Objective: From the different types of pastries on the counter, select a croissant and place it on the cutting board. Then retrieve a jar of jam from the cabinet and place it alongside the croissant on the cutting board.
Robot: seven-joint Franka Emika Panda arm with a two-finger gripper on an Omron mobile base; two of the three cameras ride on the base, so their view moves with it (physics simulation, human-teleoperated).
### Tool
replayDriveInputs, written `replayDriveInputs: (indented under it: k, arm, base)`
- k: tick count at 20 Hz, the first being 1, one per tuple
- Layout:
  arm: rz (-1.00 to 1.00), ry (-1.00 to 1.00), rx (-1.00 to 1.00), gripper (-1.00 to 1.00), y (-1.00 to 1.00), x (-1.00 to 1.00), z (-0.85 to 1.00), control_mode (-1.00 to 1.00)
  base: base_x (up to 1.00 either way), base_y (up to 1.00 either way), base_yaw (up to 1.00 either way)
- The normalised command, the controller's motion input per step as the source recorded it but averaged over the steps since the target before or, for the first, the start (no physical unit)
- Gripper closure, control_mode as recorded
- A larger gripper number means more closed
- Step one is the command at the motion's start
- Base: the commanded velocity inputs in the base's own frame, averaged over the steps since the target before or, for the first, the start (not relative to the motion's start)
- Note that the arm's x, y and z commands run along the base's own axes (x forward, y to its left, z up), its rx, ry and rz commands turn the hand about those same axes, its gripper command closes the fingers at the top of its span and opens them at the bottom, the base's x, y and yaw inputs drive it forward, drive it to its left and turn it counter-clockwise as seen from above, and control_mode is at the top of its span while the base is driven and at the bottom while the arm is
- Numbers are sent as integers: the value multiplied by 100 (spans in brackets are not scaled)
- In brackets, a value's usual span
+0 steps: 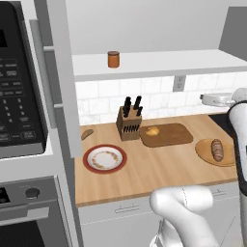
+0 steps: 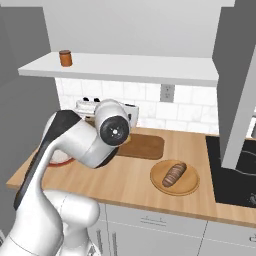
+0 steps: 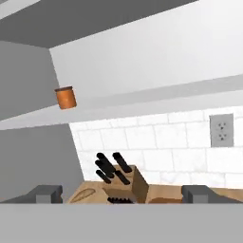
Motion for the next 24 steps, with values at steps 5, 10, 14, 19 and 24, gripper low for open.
replayDriveInputs:
  k: [5, 10, 14, 19, 24]
  arm:
    - [23, -8, -18, -100, 3, -24, 78, -100]
    - [19, -7, -19, -100, 7, -31, 69, -100]
    - [15, -1, -18, -100, 32, -13, 36, -100]
    - [5, 1, -12, -100, 47, 3, 4, -100]
    - [2, 1, 0, -100, 37, 5, 27, -100]
  base:
    - [0, 0, 0]
    - [0, 0, 0]
    - [0, 0, 0]
    - [0, 0, 0]
    - [0, 0, 0]
